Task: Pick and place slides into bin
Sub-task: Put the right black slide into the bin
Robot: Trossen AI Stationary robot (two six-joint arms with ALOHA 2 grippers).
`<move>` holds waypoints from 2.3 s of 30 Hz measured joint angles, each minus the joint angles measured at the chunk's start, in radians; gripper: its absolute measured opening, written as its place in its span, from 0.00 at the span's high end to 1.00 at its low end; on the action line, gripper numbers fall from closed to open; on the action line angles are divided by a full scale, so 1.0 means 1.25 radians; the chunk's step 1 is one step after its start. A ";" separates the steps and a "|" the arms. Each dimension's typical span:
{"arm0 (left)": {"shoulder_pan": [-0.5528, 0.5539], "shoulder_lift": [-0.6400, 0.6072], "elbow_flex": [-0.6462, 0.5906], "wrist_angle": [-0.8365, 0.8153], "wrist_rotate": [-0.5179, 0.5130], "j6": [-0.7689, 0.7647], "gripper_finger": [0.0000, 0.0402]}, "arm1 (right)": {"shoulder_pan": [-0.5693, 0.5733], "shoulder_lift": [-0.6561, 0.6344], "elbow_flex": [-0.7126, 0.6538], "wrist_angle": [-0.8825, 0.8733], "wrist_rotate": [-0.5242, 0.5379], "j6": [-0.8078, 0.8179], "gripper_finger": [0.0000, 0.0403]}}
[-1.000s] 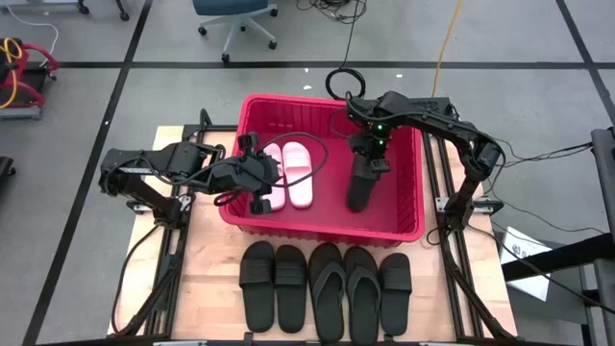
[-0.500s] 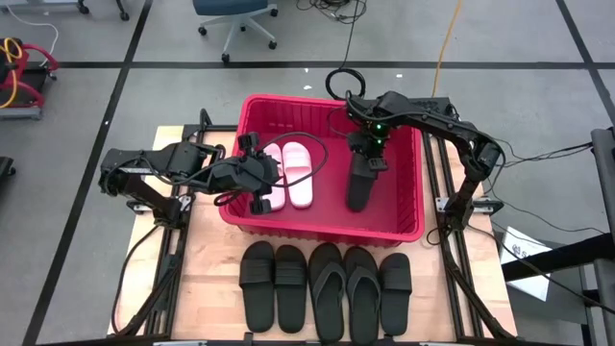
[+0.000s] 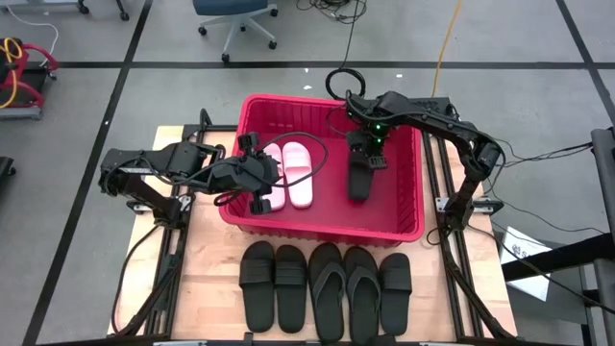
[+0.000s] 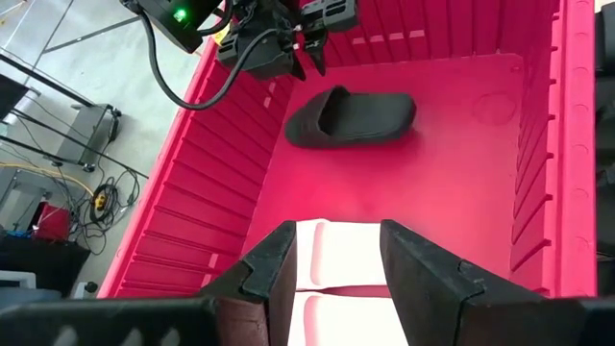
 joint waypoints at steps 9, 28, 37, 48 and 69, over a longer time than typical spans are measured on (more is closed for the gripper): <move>0.000 0.000 0.000 0.000 0.000 0.002 0.63 | 0.004 -0.009 0.000 0.000 -0.001 0.026 0.70; 0.000 0.000 0.000 0.000 0.000 0.006 0.63 | 0.306 -0.363 0.001 -0.019 0.193 0.347 0.99; 0.000 0.000 0.000 -0.001 0.000 0.008 0.63 | 0.693 -0.414 0.002 -0.117 0.225 0.673 1.00; 0.000 0.000 0.000 -0.001 0.000 0.009 0.63 | 1.062 -0.317 0.001 -0.111 0.202 1.100 1.00; 0.000 0.000 0.000 -0.002 0.062 0.060 0.63 | 1.247 -0.059 0.001 -0.065 0.159 1.509 1.00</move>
